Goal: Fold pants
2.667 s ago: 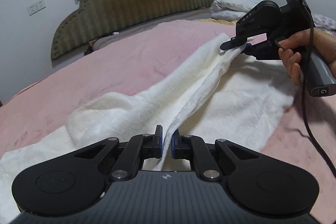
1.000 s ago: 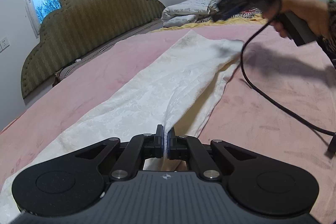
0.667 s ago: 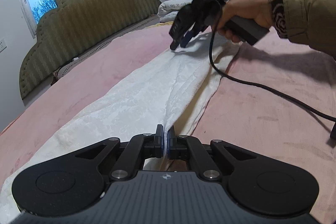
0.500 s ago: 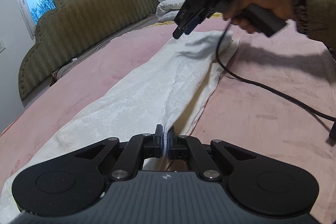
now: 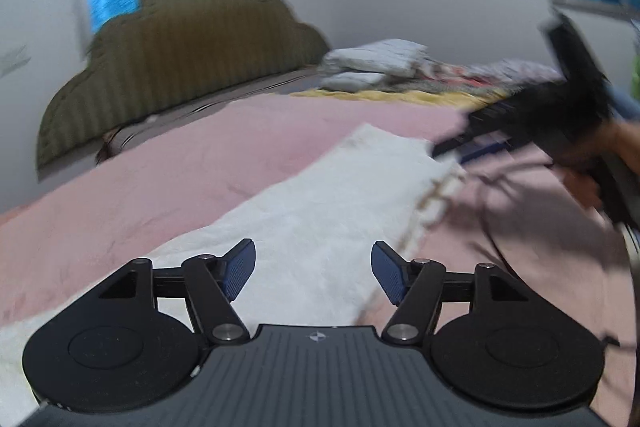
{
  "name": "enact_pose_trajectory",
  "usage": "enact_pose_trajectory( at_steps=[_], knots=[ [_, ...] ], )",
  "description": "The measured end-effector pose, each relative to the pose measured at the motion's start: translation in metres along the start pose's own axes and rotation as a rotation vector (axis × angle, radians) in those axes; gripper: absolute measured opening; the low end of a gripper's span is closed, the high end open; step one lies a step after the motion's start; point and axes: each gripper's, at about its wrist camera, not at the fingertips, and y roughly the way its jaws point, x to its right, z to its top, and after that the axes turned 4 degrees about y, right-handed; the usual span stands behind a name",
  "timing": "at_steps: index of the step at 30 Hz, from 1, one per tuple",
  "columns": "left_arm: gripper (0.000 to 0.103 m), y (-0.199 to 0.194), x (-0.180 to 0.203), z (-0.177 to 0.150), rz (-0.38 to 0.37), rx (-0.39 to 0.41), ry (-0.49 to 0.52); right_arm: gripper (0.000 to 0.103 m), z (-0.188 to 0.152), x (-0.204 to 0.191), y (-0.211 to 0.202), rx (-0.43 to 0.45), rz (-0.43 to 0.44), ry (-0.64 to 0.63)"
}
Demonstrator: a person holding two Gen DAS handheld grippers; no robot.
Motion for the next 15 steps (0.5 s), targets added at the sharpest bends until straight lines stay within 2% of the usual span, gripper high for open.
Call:
enact_pose_trajectory(
  at_steps=[4,5,7,9,11,15],
  knots=[
    [0.068,0.034,-0.022,-0.001,0.176,-0.123,-0.103,0.060,-0.015,0.012,0.010,-0.151,0.167,0.161],
    [0.066,0.040,-0.026,-0.003,0.187,-0.157,-0.116,0.060,-0.019,0.013,0.014,-0.176,0.193,0.182],
    [0.066,0.046,-0.029,-0.010,0.156,-0.200,-0.123,0.059,-0.027,0.011,0.021,-0.204,0.229,0.200],
    [0.066,0.046,-0.024,-0.017,0.140,-0.204,-0.101,0.059,-0.025,0.010,0.026,-0.193,0.235,0.204],
    [0.066,0.044,-0.015,-0.020,0.164,-0.175,-0.052,0.058,-0.021,0.011,0.031,-0.163,0.238,0.216],
    [0.069,0.042,-0.010,-0.024,0.174,-0.163,-0.030,0.058,-0.010,0.020,0.048,-0.054,0.208,0.257]
  ],
)
